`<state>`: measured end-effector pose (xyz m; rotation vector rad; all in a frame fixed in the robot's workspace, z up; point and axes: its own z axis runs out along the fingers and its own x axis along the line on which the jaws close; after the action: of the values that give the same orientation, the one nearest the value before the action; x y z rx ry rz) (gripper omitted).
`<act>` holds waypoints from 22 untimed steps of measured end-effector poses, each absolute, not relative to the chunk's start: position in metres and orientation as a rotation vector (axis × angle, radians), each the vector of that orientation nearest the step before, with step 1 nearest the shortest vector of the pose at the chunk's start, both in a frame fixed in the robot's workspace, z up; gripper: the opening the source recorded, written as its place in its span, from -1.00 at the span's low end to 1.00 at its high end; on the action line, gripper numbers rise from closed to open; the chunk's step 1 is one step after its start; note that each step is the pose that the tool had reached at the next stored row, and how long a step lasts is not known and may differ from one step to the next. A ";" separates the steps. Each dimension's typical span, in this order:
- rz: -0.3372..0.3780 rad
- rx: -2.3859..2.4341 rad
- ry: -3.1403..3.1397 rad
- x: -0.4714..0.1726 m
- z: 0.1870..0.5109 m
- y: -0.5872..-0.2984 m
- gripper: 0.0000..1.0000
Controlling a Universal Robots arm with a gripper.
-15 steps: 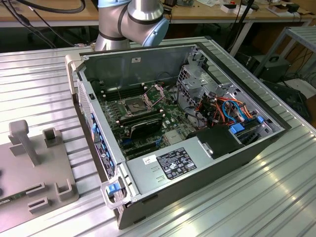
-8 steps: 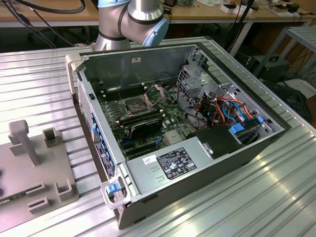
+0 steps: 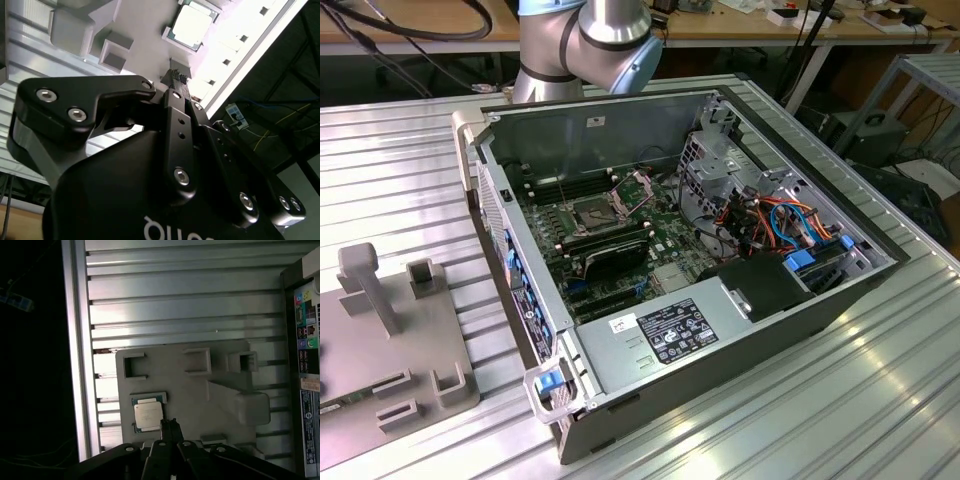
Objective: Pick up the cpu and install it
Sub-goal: 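Reach for the cpu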
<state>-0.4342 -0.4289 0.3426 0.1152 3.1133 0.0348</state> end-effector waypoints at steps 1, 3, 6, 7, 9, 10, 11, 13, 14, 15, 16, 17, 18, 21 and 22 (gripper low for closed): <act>0.035 0.115 3.113 -0.435 0.342 -0.431 -0.79; 0.035 0.115 3.113 -0.435 0.340 -0.434 -0.79; 0.035 0.115 3.113 -0.436 0.339 -0.437 -0.79; 0.035 0.115 3.113 -0.437 0.339 -0.438 -0.79; 0.035 0.115 3.113 -0.438 0.338 -0.439 -0.79; 0.035 0.115 3.113 -0.438 0.338 -0.439 -0.79; 0.035 0.115 3.113 -0.438 0.338 -0.439 -0.79; 0.035 0.115 3.113 -0.438 0.338 -0.439 -0.79; 0.035 0.115 3.113 -0.438 0.338 -0.439 -0.79; 0.035 0.115 3.113 -0.438 0.338 -0.439 -0.79; 0.035 0.115 3.113 -0.438 0.338 -0.439 -0.79; 0.035 0.115 3.113 -0.438 0.338 -0.440 -0.79; 0.035 0.115 3.113 -0.438 0.337 -0.441 -0.79; 0.035 0.115 3.113 -0.440 0.336 -0.443 -0.79; 0.035 0.115 3.113 -0.440 0.336 -0.445 -0.79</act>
<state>-0.4403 -0.4447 0.3358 0.1151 3.1134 0.0346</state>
